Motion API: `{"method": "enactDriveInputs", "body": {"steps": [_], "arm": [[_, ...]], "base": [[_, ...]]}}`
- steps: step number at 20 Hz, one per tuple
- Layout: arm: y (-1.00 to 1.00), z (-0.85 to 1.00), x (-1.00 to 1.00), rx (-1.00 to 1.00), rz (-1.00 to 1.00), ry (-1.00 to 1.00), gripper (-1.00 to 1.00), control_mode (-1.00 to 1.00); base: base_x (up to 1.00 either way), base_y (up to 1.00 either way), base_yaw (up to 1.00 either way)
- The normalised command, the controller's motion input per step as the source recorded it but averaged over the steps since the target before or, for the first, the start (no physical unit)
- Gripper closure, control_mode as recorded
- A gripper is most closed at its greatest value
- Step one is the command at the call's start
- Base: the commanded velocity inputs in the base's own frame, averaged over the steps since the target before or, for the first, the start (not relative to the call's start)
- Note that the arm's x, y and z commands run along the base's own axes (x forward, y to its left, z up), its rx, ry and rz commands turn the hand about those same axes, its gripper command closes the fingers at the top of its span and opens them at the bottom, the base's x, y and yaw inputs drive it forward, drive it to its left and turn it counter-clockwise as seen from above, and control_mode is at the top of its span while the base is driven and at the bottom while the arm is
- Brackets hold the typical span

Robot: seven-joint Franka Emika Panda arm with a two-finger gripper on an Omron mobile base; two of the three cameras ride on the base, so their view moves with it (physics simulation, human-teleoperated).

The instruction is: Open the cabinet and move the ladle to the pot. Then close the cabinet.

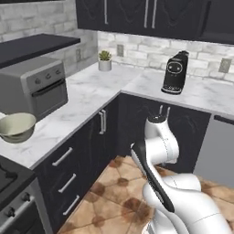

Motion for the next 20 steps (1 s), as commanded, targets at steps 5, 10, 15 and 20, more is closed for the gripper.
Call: {"method": "enactDriveInputs", "body": {"steps": [5, 10, 15, 20], "arm": [[0.0, 0.0, 0.0, 0.0, 0.0, 0.0, -1.0, 1.0], [0.0, 0.0, 0.0, 0.0, 0.0, 0.0, -1.0, 1.0], [0.0, 0.0, 0.0, 0.0, 0.0, 0.0, -1.0, 1.0], [0.0, 0.0, 0.0, 0.0, 0.0, 0.0, -1.0, 1.0]], "base": [[0.48, -0.63, -0.19], [0.46, -0.55, -0.2], [0.4, -0.45, -0.22], [0.4, -0.31, -0.27]]}}
